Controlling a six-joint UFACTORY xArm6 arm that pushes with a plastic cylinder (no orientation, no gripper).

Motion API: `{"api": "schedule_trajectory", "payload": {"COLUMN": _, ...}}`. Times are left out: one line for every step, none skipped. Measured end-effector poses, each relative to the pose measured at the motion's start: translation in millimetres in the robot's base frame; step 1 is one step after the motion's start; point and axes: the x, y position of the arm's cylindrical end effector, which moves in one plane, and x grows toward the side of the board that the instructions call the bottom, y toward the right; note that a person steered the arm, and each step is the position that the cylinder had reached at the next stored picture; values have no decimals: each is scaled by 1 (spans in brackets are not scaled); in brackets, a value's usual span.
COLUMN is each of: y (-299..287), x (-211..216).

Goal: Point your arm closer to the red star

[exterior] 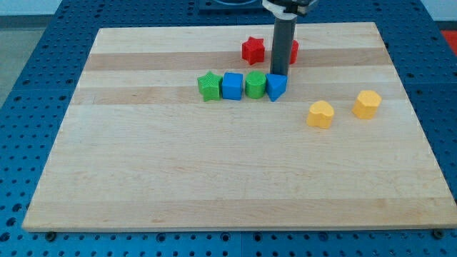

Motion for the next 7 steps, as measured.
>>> {"api": "schedule_trajectory", "payload": {"y": 18, "x": -4}}
{"api": "schedule_trajectory", "payload": {"y": 52, "x": -4}}
{"api": "schedule_trajectory", "payload": {"y": 68, "x": -4}}
{"api": "schedule_trajectory", "payload": {"y": 70, "x": -6}}
{"api": "schedule_trajectory", "payload": {"y": 70, "x": -6}}
{"api": "schedule_trajectory", "payload": {"y": 55, "x": -7}}
{"api": "schedule_trajectory", "payload": {"y": 25, "x": -9}}
